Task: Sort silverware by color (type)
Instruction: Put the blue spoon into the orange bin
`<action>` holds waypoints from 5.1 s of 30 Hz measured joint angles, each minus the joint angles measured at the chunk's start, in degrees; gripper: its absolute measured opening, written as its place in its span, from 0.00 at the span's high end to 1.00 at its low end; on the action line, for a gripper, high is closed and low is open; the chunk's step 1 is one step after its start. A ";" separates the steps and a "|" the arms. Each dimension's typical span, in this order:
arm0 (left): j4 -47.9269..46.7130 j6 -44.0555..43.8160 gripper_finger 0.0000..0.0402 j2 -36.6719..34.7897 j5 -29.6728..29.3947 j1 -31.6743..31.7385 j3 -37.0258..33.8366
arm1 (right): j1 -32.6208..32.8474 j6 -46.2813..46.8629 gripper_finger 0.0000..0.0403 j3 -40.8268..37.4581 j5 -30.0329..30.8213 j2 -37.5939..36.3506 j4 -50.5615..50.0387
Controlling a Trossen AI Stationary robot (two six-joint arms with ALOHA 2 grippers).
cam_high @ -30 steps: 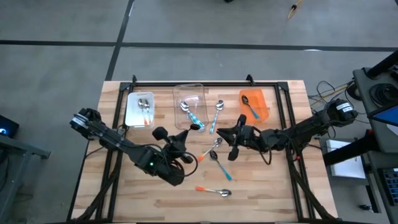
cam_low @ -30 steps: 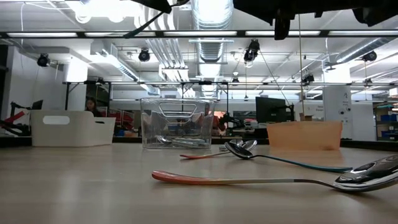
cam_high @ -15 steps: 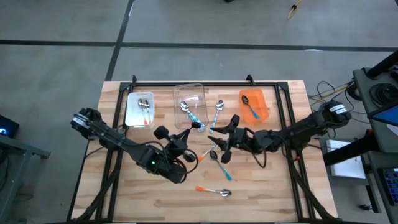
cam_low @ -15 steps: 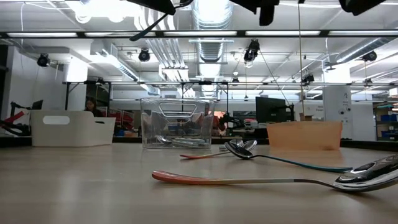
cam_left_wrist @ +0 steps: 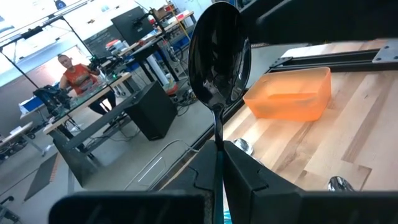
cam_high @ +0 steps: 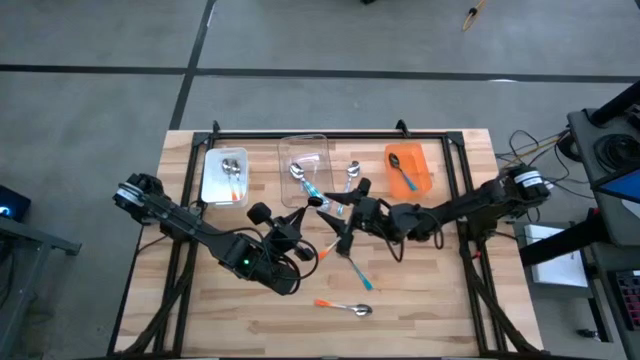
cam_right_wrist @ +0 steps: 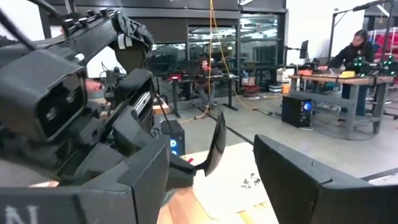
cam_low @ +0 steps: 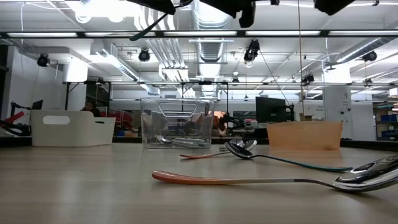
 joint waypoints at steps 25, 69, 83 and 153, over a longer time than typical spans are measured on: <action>0.90 -0.24 1.00 0.00 -1.64 1.09 -0.35 | -2.50 0.25 0.88 7.20 0.91 6.96 0.01; 49.48 27.74 0.73 -10.67 47.19 7.57 -23.26 | 0.99 2.43 0.97 11.38 -10.54 -10.40 -66.47; 71.44 20.81 0.72 -3.37 48.39 10.50 -31.26 | 1.30 -0.07 0.97 11.38 -10.50 -9.50 -59.11; 85.23 38.43 1.00 10.16 9.92 12.04 -21.62 | 1.30 1.87 0.56 16.99 5.14 -10.59 -54.80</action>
